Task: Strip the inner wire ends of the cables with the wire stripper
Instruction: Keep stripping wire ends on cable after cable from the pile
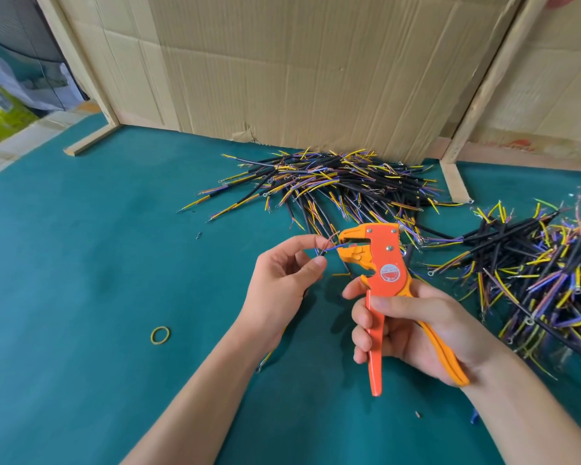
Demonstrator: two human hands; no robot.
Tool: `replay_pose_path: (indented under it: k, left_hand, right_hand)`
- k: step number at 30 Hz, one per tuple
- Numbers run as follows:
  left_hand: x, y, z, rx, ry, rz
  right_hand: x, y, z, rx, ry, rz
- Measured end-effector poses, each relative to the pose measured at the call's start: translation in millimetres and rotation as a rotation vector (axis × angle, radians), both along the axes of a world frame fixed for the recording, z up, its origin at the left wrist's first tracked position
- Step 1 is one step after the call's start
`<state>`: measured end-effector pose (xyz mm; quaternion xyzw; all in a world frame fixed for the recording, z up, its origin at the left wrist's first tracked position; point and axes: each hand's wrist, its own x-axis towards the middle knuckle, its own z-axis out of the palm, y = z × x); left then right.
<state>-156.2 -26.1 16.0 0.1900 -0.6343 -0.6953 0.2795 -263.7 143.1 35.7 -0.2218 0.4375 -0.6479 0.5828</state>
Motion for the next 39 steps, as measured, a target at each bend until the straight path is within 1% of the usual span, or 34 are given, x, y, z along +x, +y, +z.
replay_pose_path:
  k: [4,21,29,39]
  left_hand:
    - [0.0,-0.3,-0.3,-0.011,-0.003,0.007]
    - [-0.9,-1.3,-2.2,-0.005,-0.015,0.014]
    - [-0.5,-1.8,-2.7,-0.002,-0.015,0.005]
    - [-1.8,-0.9,-2.9,0.018,-0.011,0.007]
  right_hand:
    - [1.1,-1.2,0.7,0.001,-0.002,0.011]
    - [5.8,-3.7,5.5,0.064,0.005,-0.071]
    - [4.6,-1.9,3.5,0.005,-0.043,-0.009]
    - [6.1,-2.5,5.3,0.008,-0.006,-0.022]
